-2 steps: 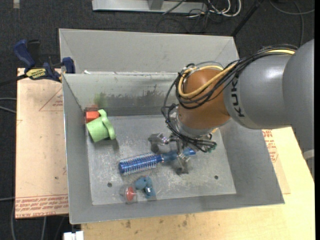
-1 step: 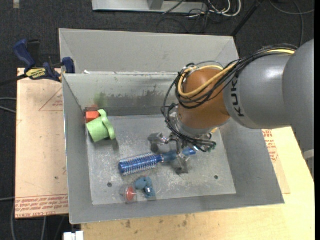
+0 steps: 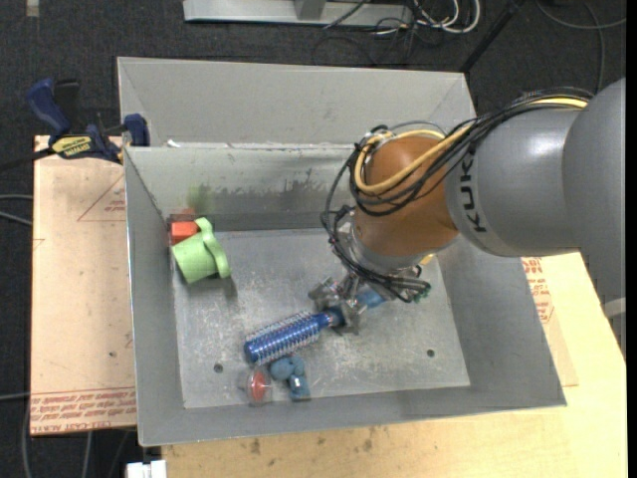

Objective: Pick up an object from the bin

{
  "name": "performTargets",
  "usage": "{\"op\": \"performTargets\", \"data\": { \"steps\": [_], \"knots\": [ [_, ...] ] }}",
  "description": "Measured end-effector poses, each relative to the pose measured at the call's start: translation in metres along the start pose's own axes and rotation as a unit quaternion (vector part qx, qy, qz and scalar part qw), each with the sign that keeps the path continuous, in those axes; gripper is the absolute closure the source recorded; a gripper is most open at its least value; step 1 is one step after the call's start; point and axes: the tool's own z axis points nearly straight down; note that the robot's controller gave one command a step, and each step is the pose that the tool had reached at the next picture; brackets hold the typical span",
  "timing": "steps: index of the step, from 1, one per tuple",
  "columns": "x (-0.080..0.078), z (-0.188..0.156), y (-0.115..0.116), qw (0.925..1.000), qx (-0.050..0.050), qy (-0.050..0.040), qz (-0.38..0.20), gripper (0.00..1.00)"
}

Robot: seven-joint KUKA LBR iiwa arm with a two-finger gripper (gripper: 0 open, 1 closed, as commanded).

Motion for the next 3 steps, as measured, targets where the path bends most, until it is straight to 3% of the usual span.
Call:
{"op": "performTargets", "data": {
  "steps": [2,3],
  "knots": [
    [-0.002,-0.037,0.0,1.0,0.002,-0.0005,0.001,1.0],
    [-0.004,-0.095,0.0,1.0,0.003,-0.0019,0.003,1.0]
  ]
}}
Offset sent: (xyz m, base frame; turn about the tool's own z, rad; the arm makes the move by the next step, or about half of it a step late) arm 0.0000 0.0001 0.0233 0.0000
